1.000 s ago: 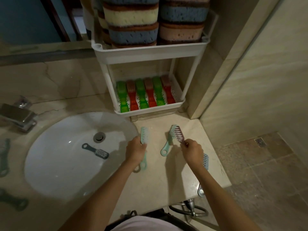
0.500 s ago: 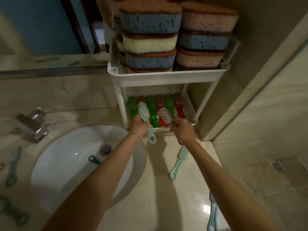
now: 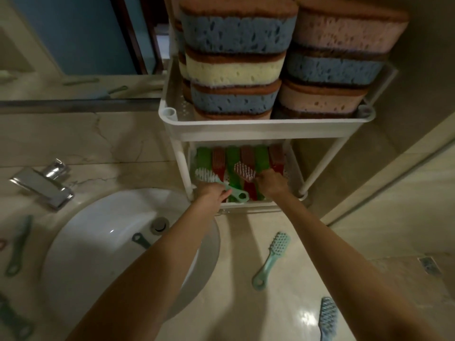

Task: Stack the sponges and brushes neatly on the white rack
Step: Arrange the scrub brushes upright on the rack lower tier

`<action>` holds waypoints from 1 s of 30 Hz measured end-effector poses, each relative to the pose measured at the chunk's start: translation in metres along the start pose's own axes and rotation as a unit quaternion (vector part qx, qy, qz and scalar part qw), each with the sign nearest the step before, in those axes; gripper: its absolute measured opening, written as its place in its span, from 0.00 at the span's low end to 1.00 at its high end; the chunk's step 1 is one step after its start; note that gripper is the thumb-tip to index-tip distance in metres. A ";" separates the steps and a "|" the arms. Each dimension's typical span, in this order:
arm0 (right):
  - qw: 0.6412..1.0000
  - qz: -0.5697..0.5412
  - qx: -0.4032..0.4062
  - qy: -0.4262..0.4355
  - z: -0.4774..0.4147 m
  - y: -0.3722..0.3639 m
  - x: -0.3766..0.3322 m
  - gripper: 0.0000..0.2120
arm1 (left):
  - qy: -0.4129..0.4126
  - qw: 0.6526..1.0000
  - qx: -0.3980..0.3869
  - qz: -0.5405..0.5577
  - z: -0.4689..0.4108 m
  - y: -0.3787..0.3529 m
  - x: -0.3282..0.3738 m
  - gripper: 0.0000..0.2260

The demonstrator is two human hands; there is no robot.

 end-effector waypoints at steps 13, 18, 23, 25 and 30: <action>0.996 0.075 -0.016 0.050 -0.014 -0.010 0.007 0.15 | 0.095 0.991 -0.059 0.074 0.019 0.000 0.006 0.07; 0.995 0.077 0.003 0.057 -0.013 -0.014 0.006 0.15 | -0.229 0.876 0.064 -0.419 0.002 0.013 0.004 0.07; 0.998 0.052 0.015 0.034 -0.012 -0.015 0.009 0.15 | -0.347 0.661 0.044 -0.664 -0.018 0.014 -0.010 0.15; 0.998 0.048 0.023 0.030 -0.011 -0.015 0.012 0.14 | -0.353 0.633 0.047 -0.688 -0.016 0.014 -0.010 0.14; 0.999 0.033 0.032 0.027 -0.011 -0.018 0.011 0.15 | -0.329 0.565 0.042 -0.755 -0.002 0.016 -0.009 0.15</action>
Point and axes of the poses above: each hand's wrist, its own z-axis away from the middle knuckle, its own y-axis out of the back of the hand, x = y × z, the point moved 1 cm from there along -z, towards the middle knuckle, and after that the axes turned 4 degrees about x, right-handed, at the moved point
